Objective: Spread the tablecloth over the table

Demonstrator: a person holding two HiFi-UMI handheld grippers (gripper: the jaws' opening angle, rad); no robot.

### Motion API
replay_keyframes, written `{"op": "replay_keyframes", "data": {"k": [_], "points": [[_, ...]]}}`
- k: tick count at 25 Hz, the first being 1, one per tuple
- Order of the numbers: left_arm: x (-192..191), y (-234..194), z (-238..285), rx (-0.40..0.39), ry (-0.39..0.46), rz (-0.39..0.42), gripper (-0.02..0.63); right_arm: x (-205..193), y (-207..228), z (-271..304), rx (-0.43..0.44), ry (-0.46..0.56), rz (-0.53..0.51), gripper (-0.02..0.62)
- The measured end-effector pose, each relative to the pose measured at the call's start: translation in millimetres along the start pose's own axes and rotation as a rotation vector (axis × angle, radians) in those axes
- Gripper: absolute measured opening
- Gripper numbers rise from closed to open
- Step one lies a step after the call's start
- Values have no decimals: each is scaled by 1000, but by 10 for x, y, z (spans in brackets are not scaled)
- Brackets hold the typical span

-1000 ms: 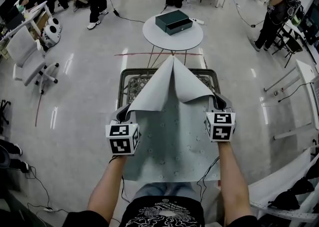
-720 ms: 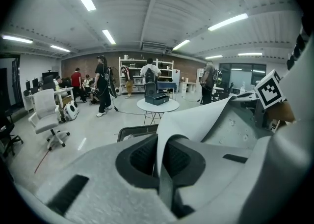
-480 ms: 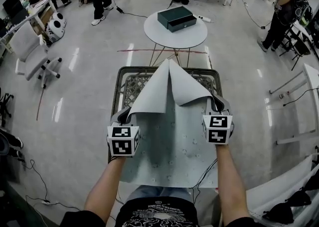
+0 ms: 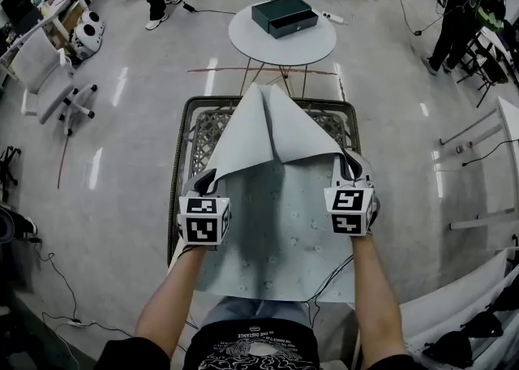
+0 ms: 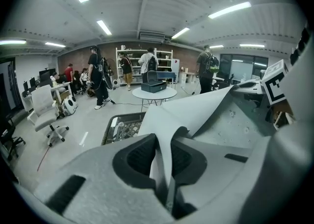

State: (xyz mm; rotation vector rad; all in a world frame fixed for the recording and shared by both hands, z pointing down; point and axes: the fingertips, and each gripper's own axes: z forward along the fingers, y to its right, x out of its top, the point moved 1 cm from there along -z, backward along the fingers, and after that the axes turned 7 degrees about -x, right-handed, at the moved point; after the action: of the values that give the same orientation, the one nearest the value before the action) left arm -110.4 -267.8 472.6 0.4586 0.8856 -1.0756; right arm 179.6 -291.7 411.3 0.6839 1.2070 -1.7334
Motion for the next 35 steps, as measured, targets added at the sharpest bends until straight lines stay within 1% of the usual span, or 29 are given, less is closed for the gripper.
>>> {"op": "replay_keyframes", "data": {"k": [7,12,15,18,23,29,32,35], "points": [[-144,140,227,-17,-40,16,64,-133,-60,5,-5,2,-5,9],[-258,240,351,-42,-54,9,77,-248,-162,-9,6,-8,10,14],[-309,243,398,-45,-55,10,86,-384,-288,-9,29,-42,22,21],[-343,257,423,-52,-58,10,100,-556,-377,-26,30,-85,16,28],[-314,272,373,-47,-55,27,114,-662,-440,-57,23,-104,29,41],[-280,358,389,-75,-29,43,146,-701,-436,-73,33,-116,20,81],[-210,387,394,-93,0,62,187,-719,-473,-77,51,-130,19,137],[-144,439,373,-116,20,59,230,-737,-516,-97,71,-145,20,197]]}}
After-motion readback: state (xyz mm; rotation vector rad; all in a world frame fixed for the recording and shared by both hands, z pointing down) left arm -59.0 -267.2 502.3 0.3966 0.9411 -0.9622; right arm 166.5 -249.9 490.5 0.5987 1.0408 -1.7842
